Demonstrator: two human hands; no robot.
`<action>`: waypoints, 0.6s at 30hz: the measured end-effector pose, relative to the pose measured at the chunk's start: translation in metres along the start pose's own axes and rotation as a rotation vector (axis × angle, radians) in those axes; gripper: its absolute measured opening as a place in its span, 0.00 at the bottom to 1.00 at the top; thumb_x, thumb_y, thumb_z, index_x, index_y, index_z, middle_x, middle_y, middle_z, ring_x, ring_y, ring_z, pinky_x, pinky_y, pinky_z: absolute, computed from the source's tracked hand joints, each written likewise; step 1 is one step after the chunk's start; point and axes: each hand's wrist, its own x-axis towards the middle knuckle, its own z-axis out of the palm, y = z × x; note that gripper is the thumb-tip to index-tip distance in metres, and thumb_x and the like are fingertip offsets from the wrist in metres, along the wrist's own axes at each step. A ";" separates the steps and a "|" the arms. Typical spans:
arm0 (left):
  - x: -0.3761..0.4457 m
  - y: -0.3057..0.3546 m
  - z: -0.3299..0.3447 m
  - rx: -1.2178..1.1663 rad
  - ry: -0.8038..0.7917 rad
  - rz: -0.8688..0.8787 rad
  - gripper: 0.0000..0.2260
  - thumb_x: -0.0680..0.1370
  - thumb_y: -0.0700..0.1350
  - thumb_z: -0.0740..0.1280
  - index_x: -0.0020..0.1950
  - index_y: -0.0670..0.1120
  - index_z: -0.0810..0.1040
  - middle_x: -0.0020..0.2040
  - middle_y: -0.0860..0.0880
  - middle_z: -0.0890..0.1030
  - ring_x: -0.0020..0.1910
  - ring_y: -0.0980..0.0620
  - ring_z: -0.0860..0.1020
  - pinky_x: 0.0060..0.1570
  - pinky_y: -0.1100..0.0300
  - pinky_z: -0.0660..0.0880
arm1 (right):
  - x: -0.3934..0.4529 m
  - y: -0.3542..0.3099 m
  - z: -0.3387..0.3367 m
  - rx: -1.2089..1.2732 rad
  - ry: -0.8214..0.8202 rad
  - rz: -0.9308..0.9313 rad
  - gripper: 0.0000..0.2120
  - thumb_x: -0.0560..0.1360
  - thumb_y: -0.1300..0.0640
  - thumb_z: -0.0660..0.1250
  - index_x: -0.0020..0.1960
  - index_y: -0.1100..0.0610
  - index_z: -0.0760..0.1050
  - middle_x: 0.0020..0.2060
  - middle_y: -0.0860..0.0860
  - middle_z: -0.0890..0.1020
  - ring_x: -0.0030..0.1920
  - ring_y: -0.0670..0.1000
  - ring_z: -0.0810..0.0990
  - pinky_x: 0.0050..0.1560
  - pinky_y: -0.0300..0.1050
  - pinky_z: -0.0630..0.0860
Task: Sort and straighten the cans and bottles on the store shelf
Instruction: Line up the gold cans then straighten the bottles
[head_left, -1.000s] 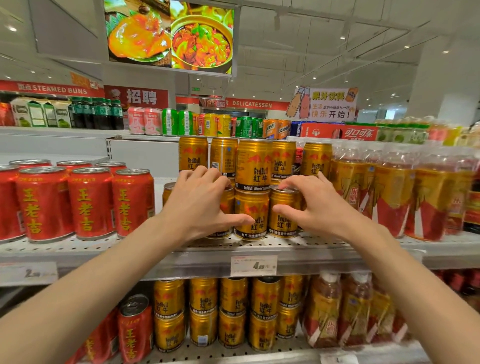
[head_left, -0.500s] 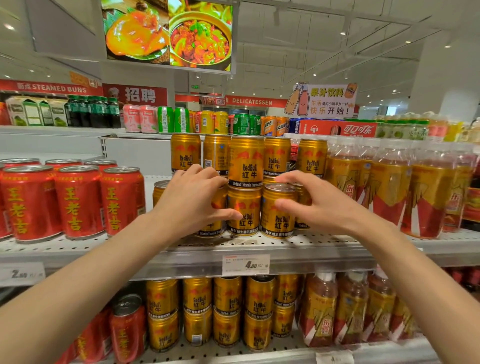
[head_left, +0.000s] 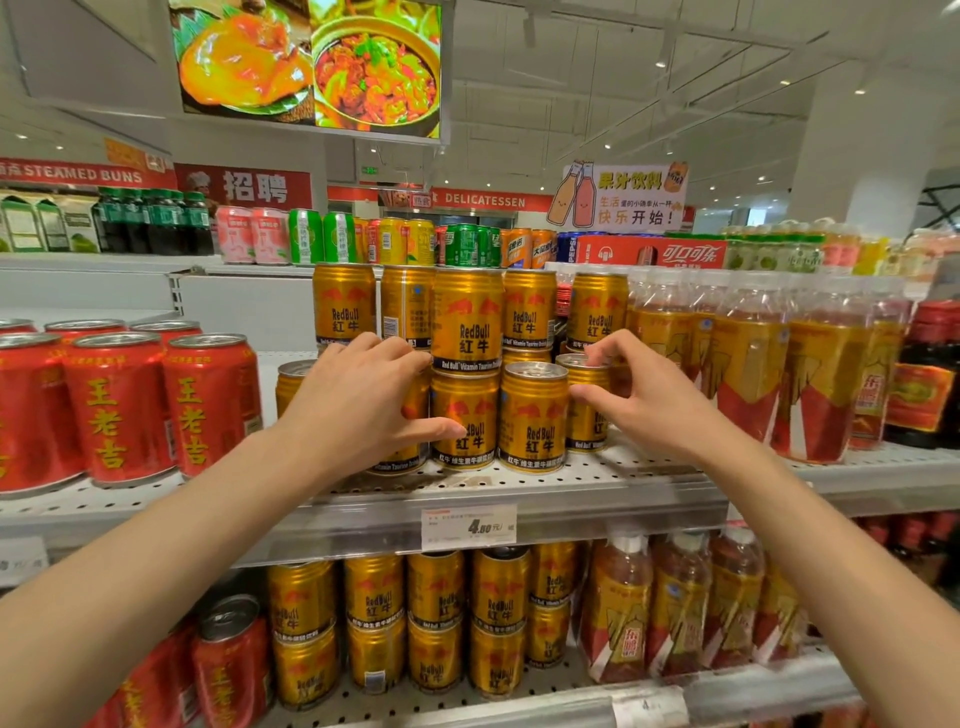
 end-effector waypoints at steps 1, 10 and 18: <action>0.000 0.000 0.000 0.001 0.002 -0.001 0.47 0.66 0.79 0.53 0.75 0.50 0.70 0.68 0.50 0.78 0.64 0.49 0.75 0.63 0.51 0.73 | 0.000 0.002 0.000 -0.028 0.025 0.000 0.14 0.76 0.45 0.71 0.55 0.49 0.71 0.52 0.46 0.78 0.49 0.50 0.80 0.51 0.49 0.79; 0.001 0.001 0.000 0.001 0.013 0.007 0.48 0.65 0.79 0.52 0.74 0.49 0.71 0.66 0.50 0.79 0.62 0.49 0.76 0.59 0.52 0.75 | -0.009 0.009 -0.006 -0.153 0.055 0.042 0.16 0.77 0.41 0.69 0.58 0.48 0.70 0.57 0.45 0.74 0.49 0.47 0.75 0.55 0.48 0.76; 0.003 0.001 0.004 0.018 0.038 0.012 0.48 0.65 0.79 0.52 0.73 0.48 0.73 0.64 0.50 0.80 0.60 0.49 0.77 0.56 0.53 0.76 | -0.011 0.012 -0.009 -0.253 0.116 0.064 0.19 0.76 0.40 0.68 0.61 0.49 0.72 0.58 0.47 0.75 0.50 0.47 0.76 0.52 0.45 0.75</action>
